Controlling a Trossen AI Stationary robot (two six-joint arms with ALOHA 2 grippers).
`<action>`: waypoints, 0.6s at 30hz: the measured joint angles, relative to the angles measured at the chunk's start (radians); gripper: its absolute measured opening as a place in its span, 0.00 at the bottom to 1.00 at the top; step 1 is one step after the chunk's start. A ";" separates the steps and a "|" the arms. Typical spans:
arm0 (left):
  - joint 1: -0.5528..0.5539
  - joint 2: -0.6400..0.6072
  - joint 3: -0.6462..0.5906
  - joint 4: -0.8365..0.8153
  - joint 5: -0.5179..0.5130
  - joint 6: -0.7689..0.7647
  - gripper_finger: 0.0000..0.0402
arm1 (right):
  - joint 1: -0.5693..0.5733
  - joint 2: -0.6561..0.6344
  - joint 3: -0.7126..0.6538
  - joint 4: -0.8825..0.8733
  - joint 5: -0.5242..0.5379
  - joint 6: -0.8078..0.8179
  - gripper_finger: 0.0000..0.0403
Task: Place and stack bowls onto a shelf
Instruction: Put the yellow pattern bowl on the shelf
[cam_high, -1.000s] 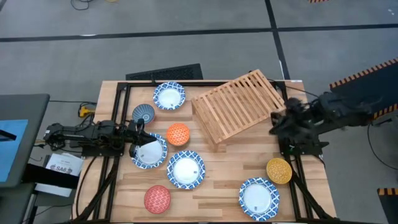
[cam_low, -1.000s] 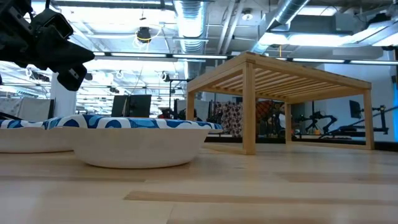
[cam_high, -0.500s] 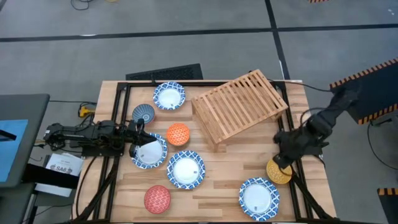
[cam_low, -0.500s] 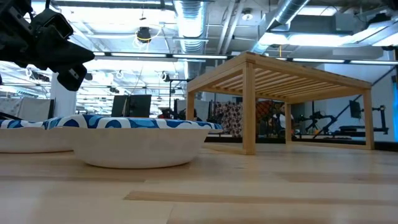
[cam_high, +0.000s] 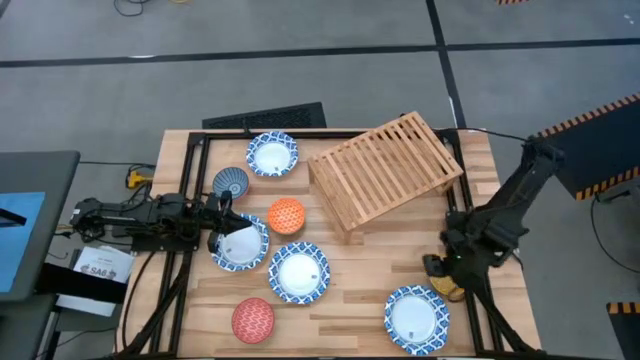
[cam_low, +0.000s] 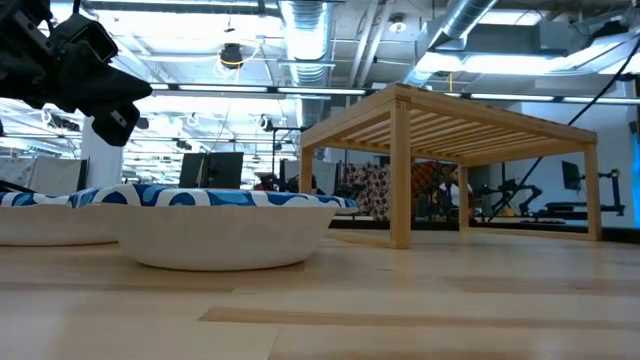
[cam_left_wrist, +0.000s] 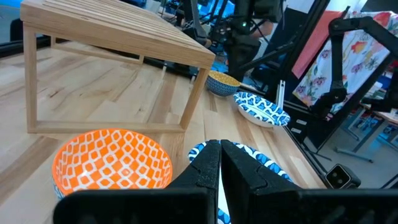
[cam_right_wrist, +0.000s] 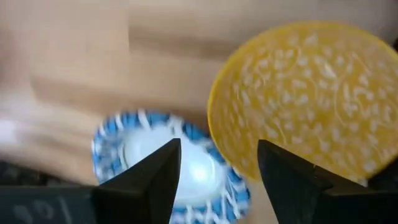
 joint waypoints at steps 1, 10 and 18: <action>0.000 0.000 0.000 0.000 0.000 0.000 0.00 | -0.021 0.013 0.000 -0.003 0.000 -0.011 0.59; 0.000 0.000 0.000 0.000 0.000 0.000 0.00 | -0.124 0.143 0.001 -0.066 -0.035 -0.025 0.58; 0.000 0.000 0.000 0.000 0.000 0.000 0.00 | -0.162 0.236 0.001 -0.024 -0.056 -0.018 0.58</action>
